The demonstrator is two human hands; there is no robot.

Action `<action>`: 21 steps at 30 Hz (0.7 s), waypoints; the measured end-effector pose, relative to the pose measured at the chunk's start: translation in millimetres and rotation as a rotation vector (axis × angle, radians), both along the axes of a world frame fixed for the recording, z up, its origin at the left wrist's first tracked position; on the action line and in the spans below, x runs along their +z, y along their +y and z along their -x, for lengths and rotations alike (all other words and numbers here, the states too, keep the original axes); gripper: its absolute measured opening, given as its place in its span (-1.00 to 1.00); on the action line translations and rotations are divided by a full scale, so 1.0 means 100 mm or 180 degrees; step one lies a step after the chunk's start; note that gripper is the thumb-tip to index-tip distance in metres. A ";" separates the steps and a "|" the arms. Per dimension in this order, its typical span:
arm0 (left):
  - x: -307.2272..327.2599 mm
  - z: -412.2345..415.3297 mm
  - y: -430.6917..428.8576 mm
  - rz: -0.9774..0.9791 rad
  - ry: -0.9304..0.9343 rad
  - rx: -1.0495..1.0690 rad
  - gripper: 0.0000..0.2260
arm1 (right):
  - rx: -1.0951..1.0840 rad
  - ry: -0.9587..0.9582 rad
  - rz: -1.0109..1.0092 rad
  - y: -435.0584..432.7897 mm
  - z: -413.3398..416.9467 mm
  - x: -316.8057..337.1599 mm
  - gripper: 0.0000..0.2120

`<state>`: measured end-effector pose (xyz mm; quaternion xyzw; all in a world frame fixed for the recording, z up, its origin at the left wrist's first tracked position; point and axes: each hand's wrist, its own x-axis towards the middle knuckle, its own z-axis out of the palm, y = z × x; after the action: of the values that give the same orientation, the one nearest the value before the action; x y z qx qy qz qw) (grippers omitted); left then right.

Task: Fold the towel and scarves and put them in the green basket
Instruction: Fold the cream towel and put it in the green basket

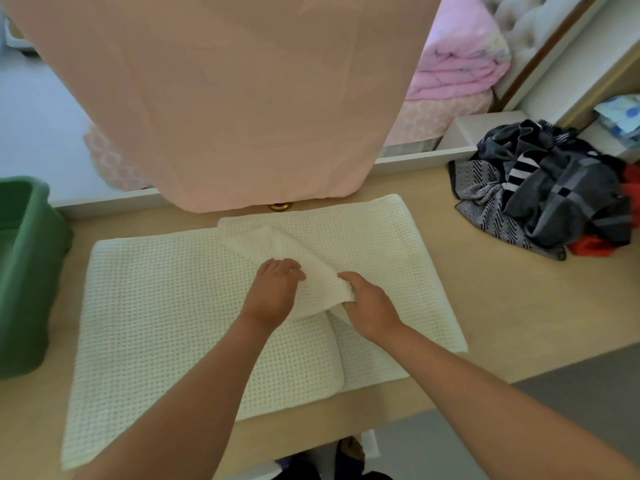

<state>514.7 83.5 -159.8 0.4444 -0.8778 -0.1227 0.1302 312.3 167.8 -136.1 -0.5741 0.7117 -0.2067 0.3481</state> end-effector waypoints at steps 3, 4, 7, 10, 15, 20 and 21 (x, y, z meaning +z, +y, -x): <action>0.23 0.03 0.18 -0.1042 0.0379 0.1230 -0.57 | 0.0021 -0.0306 0.0108 -0.01 -0.10 0.16 -0.80; 0.31 0.07 0.23 -0.1557 0.0743 0.1754 -0.48 | 0.0077 -0.0383 0.0127 0.00 -0.14 0.22 -0.75; 0.50 0.18 0.32 -0.3111 0.1904 0.2412 -0.59 | 0.0327 -0.0376 0.0249 0.01 -0.27 0.38 -0.74; 0.59 0.12 0.40 -0.3303 0.1735 0.2142 -0.86 | 0.0526 -0.0202 0.0245 0.03 -0.31 0.49 -0.74; 0.91 -0.30 0.56 -0.2226 0.2335 0.2808 -0.71 | 0.0871 0.0331 0.0232 0.11 -0.39 0.55 -0.76; 1.07 -0.96 0.67 -0.1504 0.1504 0.2748 -0.80 | 0.1261 0.0950 -0.0039 0.14 -0.66 0.53 -0.53; 1.07 -1.10 0.71 -0.1392 0.1376 0.2693 -0.80 | 0.1275 0.1019 -0.0032 0.15 -0.76 0.54 -0.53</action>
<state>624.6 154.1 -52.3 0.7415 -0.5284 -0.3287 0.2508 388.5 182.6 -82.3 -0.7273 0.6309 -0.0365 0.2678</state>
